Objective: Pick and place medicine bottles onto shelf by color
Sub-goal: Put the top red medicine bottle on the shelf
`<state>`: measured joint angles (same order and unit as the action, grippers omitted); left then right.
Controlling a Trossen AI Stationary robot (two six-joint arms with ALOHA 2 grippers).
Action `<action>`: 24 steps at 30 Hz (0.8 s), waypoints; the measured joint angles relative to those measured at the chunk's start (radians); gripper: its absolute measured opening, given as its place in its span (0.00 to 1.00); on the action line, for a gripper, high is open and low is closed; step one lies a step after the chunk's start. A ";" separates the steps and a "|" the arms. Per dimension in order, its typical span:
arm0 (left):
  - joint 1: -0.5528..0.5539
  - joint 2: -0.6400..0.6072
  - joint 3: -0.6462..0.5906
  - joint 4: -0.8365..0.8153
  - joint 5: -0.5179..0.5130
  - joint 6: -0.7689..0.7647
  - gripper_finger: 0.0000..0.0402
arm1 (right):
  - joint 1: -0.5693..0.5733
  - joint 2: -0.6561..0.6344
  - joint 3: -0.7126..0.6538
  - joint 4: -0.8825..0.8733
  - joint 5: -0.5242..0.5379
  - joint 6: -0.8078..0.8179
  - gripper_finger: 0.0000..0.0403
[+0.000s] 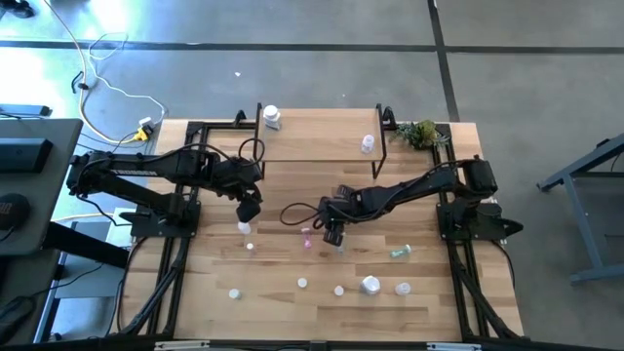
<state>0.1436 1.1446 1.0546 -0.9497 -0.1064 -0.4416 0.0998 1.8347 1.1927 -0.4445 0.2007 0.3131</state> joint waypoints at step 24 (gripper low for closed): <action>0.000 0.000 0.000 0.000 -0.032 0.000 0.52 | -0.035 -0.011 0.203 -0.181 -0.053 -0.112 0.22</action>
<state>0.1436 1.1446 1.0546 -0.9493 -0.1387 -0.4416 0.0648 1.8240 1.3960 -0.6257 0.1476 0.2008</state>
